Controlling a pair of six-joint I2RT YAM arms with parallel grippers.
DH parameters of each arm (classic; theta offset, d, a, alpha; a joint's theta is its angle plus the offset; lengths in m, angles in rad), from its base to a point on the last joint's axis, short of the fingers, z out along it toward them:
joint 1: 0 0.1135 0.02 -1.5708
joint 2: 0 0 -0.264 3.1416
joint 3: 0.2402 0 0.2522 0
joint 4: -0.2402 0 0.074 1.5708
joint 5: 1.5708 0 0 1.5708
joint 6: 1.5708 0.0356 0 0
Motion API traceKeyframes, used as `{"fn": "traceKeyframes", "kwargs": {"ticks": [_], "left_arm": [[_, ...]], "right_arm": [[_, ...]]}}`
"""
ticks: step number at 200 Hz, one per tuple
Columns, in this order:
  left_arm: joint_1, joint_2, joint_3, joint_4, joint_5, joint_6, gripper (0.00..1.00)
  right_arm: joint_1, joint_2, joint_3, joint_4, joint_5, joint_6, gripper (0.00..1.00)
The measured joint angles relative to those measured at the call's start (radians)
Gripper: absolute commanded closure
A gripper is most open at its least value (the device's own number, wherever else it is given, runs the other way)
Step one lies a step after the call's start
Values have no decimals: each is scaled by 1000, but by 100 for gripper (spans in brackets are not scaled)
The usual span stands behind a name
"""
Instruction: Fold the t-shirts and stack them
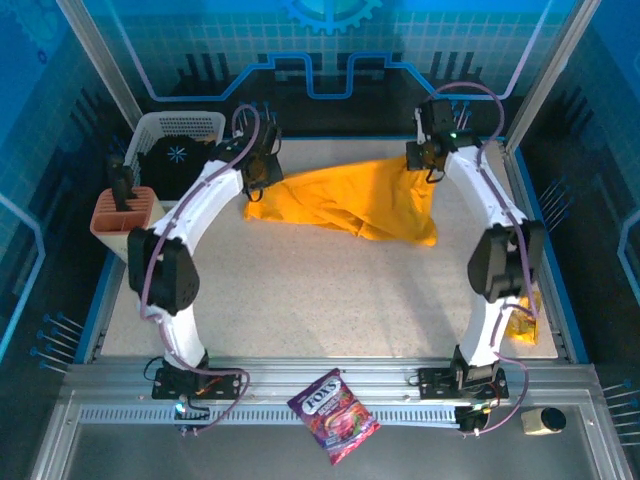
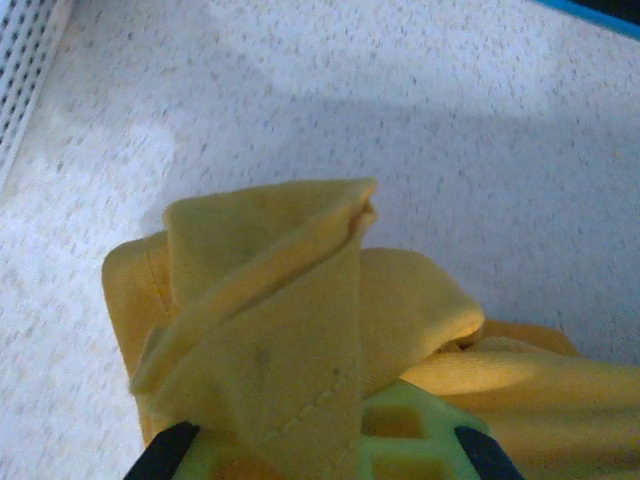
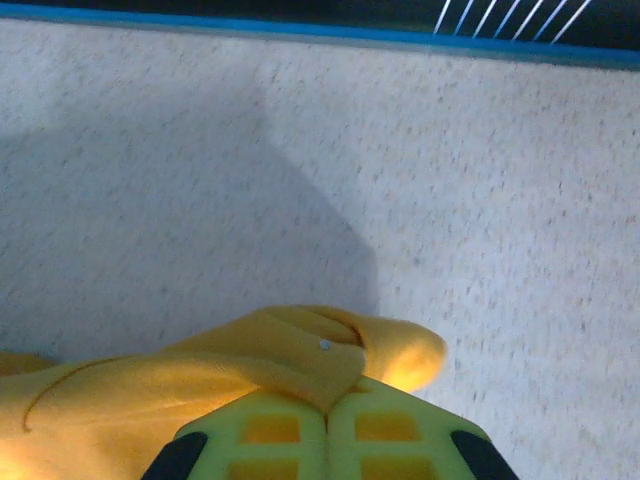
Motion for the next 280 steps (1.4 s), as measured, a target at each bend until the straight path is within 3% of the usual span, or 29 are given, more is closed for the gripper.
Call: {"fn": "traceKeyframes", "kwargs": {"ticks": [31, 45, 62, 77, 88, 110, 132, 173, 198, 232, 260, 280], "left_arm": [[7, 183, 174, 37, -1, 18, 100], [7, 263, 230, 61, -4, 33, 67], [7, 341, 266, 79, -9, 49, 39], [7, 383, 266, 86, -11, 55, 17], [7, 385, 234, 106, -12, 65, 1], [6, 323, 118, 158, -23, 83, 1], [5, 207, 9, 168, -40, 105, 1], [4, -54, -121, 158, -80, 108, 4], [0, -125, -242, 173, -71, 93, 8], [-39, -99, -381, 177, -37, 46, 11], [-92, -91, -421, 185, -17, 14, 11], [-124, -95, -443, 196, -6, -5, 11]], "right_arm": [[-15, 204, 220, 3, 45, -16, 100], [-21, 292, 299, -1, 64, -15, 100], [-28, 383, 373, -18, 76, -5, 90], [-35, 444, 409, -40, 74, 9, 71], [-38, 463, 410, -54, 68, 27, 51], [-41, 451, 375, -64, 44, 40, 31], [-36, 338, 208, -34, 29, 57, 23], [59, -62, -259, 64, 16, 70, 33], [153, -221, -457, 133, -41, 108, 40], [218, -204, -576, 169, -88, 141, 44], [250, -112, -574, 187, -84, 133, 34], [278, -37, -542, 187, -51, 104, 32]]}}
